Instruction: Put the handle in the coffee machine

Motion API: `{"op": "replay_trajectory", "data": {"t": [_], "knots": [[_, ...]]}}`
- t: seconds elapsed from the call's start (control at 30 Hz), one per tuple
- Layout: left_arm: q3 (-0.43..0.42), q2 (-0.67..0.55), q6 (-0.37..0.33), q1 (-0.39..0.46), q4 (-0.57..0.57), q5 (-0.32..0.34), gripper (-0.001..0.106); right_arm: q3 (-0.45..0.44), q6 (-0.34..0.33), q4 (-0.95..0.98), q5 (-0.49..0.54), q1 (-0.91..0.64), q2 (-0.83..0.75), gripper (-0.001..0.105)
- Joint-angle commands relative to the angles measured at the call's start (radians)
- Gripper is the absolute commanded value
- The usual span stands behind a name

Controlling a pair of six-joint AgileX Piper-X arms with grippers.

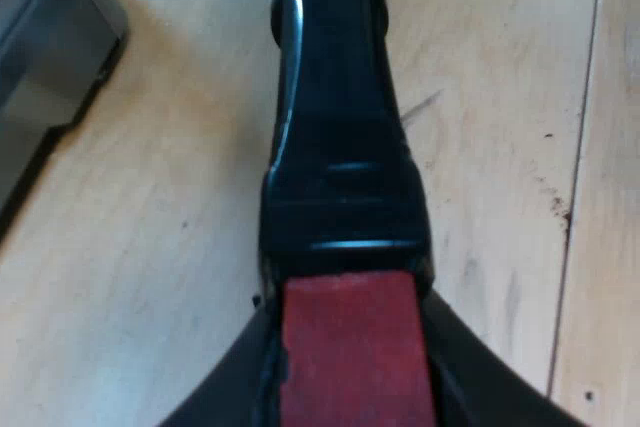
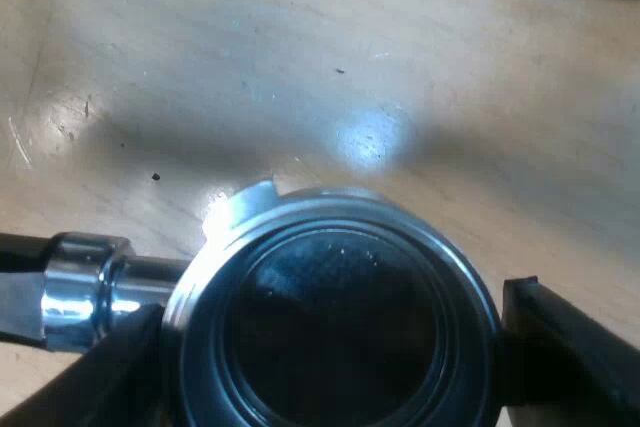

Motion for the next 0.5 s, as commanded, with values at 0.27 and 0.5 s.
{"op": "replay_trajectory", "data": {"t": [0.27, 0.5], "knots": [[-0.002, -0.005, -0.012, -0.006, -0.019, 0.065, 0.0, -0.014, -0.007, -0.039, 0.035, -0.001, -0.015, 0.08], [-0.002, -0.005, -0.012, -0.006, -0.019, 0.065, 0.0, -0.014, -0.007, -0.059, 0.067, -0.001, -0.02, 0.08]]}}
